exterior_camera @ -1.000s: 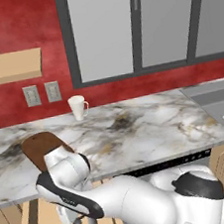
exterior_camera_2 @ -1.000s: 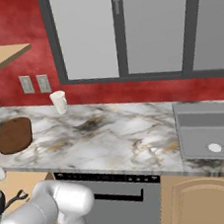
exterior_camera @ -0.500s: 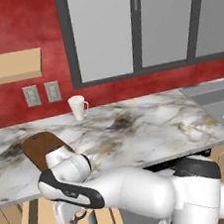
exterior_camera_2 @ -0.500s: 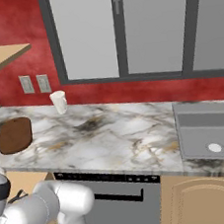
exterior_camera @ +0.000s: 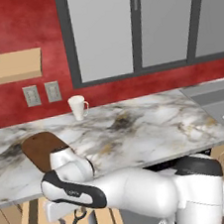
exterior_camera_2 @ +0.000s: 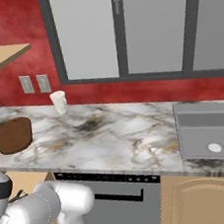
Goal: Open the drawer on the left and place the cutting tools on the cutting board.
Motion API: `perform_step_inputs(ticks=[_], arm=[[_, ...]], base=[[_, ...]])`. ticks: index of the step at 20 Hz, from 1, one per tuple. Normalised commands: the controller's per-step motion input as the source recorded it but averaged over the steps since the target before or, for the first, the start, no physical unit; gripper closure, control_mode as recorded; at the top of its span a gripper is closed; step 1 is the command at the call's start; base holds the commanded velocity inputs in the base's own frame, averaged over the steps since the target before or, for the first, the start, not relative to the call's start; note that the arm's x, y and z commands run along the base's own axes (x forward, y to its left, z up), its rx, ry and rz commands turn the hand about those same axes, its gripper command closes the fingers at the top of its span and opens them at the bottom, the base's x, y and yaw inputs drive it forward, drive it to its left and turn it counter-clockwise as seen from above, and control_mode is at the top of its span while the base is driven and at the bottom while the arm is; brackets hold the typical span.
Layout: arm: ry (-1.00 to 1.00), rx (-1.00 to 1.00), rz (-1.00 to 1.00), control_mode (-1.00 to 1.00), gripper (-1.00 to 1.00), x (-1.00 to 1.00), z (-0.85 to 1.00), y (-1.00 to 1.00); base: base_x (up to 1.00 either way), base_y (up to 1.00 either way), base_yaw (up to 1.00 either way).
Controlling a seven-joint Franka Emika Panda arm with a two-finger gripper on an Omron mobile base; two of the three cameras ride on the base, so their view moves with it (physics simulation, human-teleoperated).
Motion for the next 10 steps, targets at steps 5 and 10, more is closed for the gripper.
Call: perform_step_inputs(ticks=[5,10], arm=[[-0.06,-0.02,-0.34,-1.00,-1.00,0.38,-0.25,0.15],[-0.03,-0.05,-0.07,-1.00,-1.00,0.48,-0.31,0.07]], base=[[0.00,0.00,0.00],[0.00,0.00,0.00]])
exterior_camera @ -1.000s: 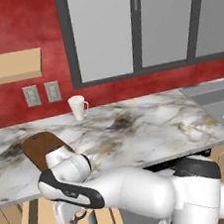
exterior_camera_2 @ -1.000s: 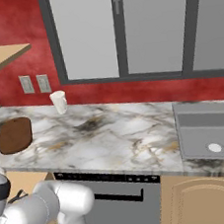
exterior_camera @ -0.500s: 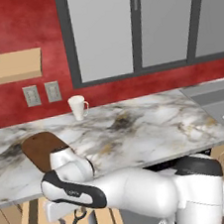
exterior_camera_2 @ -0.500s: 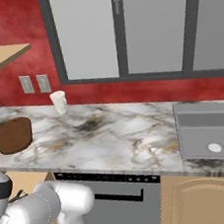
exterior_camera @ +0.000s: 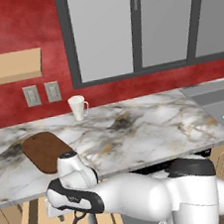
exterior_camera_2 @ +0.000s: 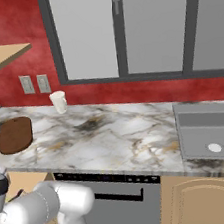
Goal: Open the drawer on the left and place the cutting tools on the cutting board.
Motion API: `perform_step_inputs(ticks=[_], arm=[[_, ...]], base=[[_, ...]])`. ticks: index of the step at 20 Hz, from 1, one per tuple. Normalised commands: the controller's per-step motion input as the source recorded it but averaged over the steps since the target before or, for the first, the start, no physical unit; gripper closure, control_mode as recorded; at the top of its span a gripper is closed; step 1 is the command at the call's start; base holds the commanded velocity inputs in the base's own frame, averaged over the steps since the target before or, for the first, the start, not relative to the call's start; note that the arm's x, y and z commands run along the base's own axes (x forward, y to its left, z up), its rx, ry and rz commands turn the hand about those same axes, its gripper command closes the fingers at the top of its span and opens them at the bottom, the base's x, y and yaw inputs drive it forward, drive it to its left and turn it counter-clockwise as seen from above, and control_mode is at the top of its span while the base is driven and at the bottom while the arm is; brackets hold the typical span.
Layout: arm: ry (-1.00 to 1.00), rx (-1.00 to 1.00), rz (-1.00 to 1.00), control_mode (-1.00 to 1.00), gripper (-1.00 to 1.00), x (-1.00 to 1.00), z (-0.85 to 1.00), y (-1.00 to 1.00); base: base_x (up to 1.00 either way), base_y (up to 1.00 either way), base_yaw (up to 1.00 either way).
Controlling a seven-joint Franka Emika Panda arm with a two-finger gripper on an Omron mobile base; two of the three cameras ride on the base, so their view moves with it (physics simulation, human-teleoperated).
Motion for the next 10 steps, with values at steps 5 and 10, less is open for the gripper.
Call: perform_step_inputs(ticks=[5,10], arm=[[0.00,-0.08,-0.01,-1.00,-1.00,0.35,-0.28,0.21],[0.00,-0.03,-0.07,-1.00,-1.00,0.16,-0.22,0.46]], base=[[0.00,0.00,0.00],[0.00,0.00,0.00]])
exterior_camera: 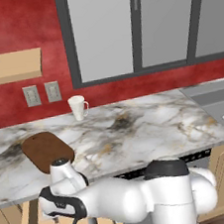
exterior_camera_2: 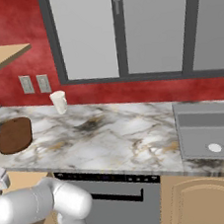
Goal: Open the drawer on the left and place the cutting tools on the cutting board.
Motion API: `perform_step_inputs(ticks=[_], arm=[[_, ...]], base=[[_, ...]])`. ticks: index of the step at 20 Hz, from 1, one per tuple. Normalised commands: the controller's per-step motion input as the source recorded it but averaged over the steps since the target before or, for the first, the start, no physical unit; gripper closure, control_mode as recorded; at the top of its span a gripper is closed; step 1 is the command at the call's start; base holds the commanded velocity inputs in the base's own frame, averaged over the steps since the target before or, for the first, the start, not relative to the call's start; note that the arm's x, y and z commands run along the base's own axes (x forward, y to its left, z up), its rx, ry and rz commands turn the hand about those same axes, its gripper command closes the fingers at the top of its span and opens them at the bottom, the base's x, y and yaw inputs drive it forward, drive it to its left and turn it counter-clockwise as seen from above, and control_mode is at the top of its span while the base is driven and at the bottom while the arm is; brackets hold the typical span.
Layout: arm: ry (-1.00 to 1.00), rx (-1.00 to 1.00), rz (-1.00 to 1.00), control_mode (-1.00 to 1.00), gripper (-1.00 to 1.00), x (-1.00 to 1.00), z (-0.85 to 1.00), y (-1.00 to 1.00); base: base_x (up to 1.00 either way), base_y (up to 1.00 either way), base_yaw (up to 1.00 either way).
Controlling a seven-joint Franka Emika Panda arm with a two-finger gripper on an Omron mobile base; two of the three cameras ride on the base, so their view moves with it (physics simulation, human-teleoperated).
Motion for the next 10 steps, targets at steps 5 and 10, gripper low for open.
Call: perform_step_inputs(ticks=[5,10], arm=[[0.00,-0.01,-0.17,-1.00,-1.00,0.05,-0.27,0.37],[0.00,-0.09,-0.23,-1.00,-1.00,0.21,-0.51,-0.03]], base=[[0.00,0.00,0.00],[0.00,0.00,0.00]])
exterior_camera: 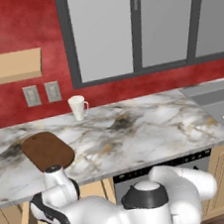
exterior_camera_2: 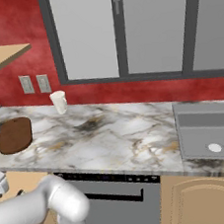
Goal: Open the drawer on the left and place the cutting tools on the cutting board.
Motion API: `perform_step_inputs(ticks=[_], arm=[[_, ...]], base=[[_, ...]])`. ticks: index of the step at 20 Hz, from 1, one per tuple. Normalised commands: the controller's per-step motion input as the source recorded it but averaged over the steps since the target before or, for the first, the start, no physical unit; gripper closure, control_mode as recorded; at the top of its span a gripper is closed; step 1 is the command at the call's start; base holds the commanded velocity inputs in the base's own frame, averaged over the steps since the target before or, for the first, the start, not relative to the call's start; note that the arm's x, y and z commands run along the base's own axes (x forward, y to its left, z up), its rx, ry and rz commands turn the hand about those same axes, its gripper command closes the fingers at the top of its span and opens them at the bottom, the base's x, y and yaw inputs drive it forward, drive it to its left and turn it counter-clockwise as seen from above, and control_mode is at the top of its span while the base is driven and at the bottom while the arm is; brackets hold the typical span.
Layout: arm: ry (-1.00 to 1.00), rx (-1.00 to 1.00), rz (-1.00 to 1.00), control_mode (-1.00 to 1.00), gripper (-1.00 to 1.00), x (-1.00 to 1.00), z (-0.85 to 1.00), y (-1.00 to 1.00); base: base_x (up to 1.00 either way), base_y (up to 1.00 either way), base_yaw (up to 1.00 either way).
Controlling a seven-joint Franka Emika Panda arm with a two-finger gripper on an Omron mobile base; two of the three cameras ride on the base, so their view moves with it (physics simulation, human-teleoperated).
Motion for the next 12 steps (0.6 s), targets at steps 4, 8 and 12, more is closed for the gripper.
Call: perform_step_inputs(ticks=[4,8,12], arm=[[0.01,-0.04,-0.09,-1.00,-1.00,0.14,-0.26,-0.01],[0.02,-0.02,0.00,-1.00,-1.00,0.08,-0.24,0.00],[0.05,-0.02,0.00,-1.00,-1.00,0.00,-0.50,0.00]], base=[[0.00,0.00,0.00],[0.00,0.00,0.00],[0.00,0.00,0.00]])
